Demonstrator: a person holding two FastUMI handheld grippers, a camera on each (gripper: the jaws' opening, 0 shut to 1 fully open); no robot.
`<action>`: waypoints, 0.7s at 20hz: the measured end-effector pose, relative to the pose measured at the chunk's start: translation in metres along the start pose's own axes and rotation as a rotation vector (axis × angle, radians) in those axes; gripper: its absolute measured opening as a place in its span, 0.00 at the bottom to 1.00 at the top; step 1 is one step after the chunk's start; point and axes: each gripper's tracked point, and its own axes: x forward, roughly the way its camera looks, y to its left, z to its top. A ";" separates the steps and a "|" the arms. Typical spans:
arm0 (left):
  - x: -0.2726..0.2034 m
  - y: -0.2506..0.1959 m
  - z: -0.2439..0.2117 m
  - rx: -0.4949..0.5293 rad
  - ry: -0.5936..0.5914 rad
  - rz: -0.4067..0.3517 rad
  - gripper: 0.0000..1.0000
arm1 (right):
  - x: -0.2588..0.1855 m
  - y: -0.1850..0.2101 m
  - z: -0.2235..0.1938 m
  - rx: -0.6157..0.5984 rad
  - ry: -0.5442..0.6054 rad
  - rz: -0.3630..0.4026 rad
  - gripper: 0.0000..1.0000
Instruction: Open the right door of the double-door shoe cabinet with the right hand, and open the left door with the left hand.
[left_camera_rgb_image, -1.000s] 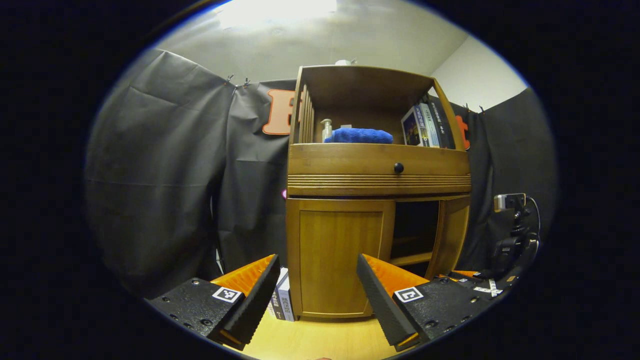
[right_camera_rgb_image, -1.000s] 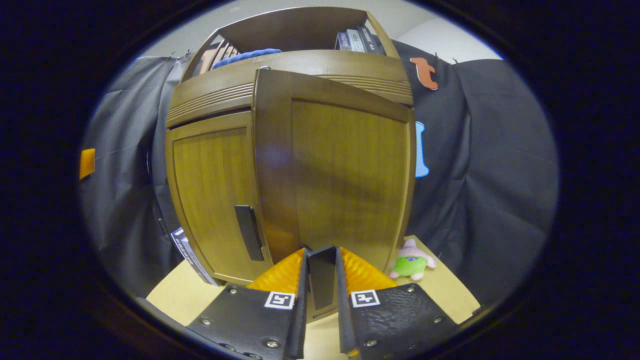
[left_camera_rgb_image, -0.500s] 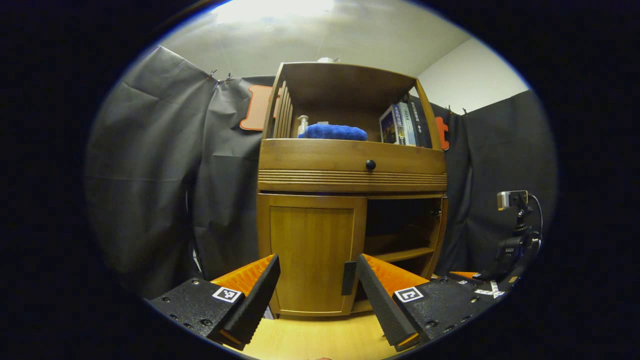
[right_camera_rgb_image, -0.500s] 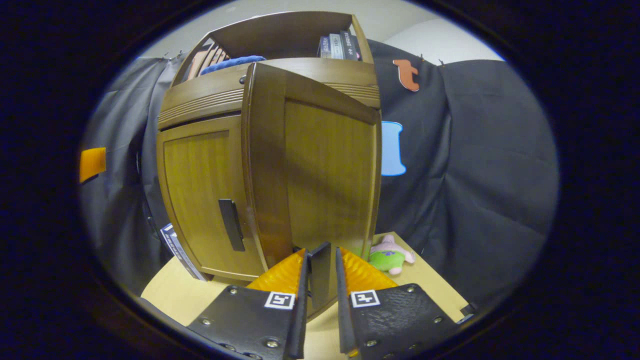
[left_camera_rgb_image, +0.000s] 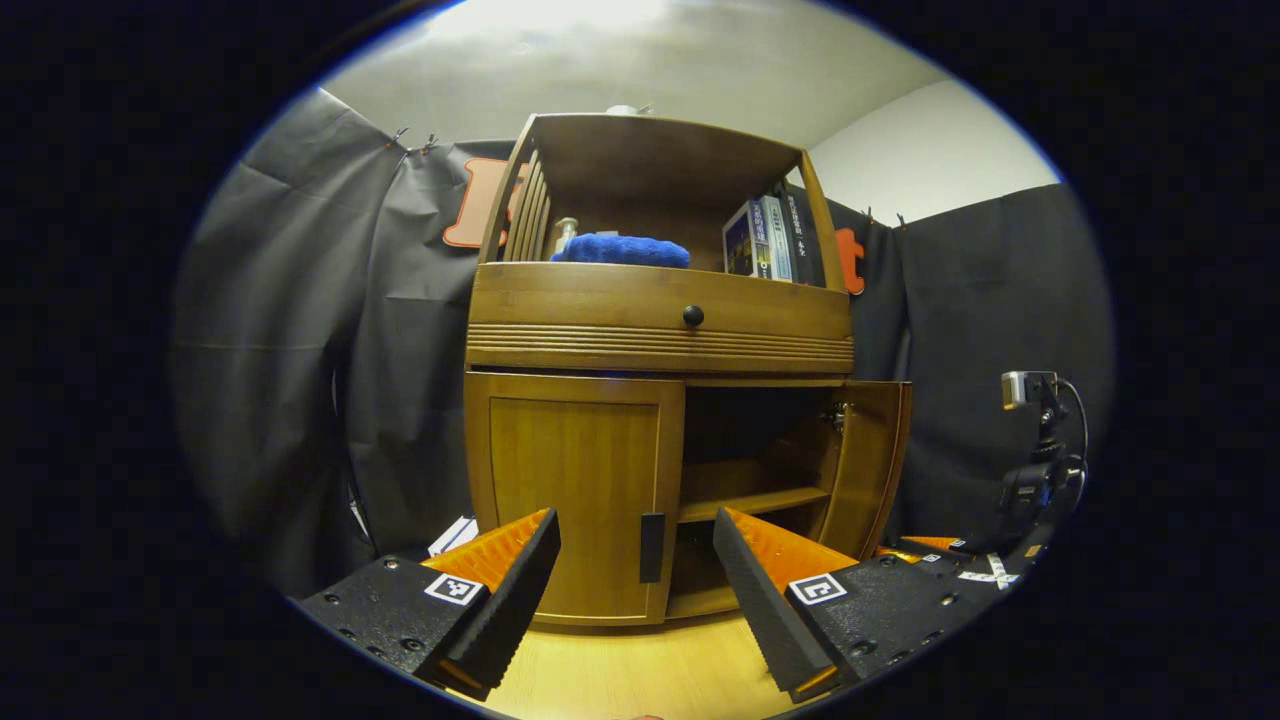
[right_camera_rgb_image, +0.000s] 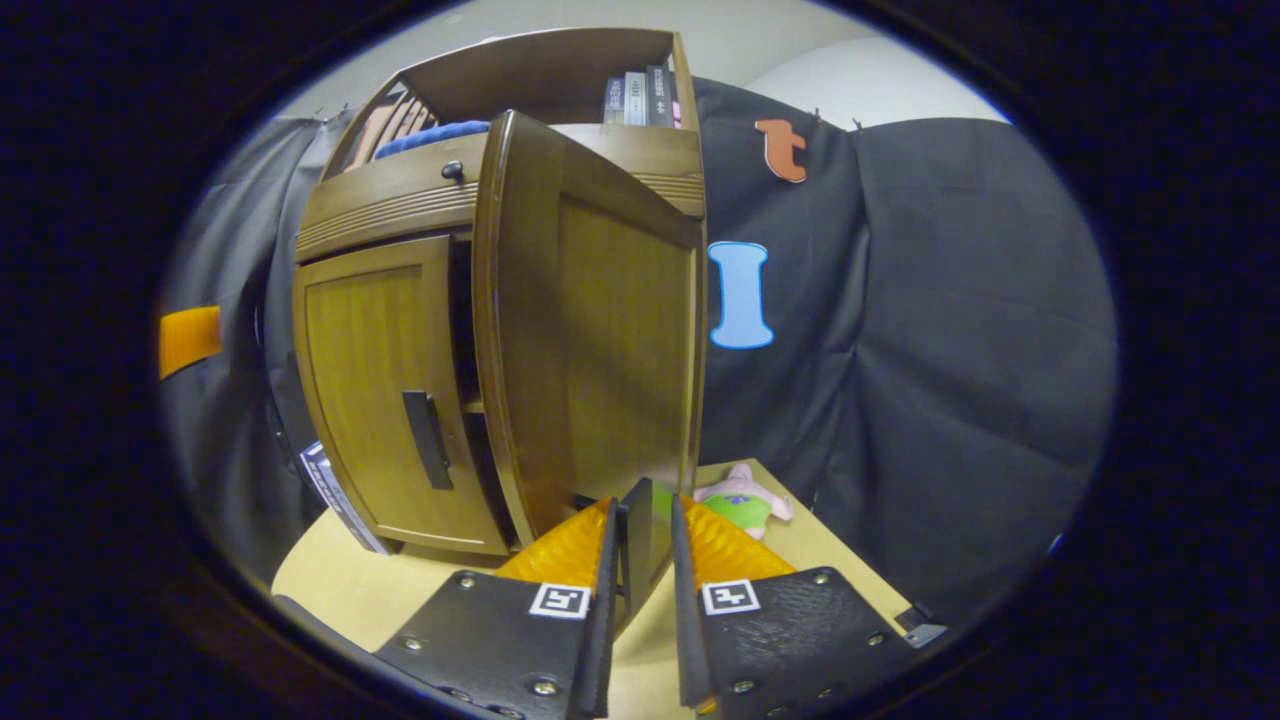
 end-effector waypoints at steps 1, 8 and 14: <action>0.001 -0.003 0.000 -0.001 0.001 -0.007 0.95 | -0.001 -0.004 0.001 -0.002 0.000 -0.007 0.27; 0.002 -0.023 -0.004 0.003 0.009 -0.051 0.95 | -0.006 -0.039 -0.004 0.015 0.003 -0.063 0.27; 0.006 -0.030 -0.008 0.001 0.016 -0.066 0.95 | -0.014 -0.076 -0.005 0.028 0.000 -0.128 0.19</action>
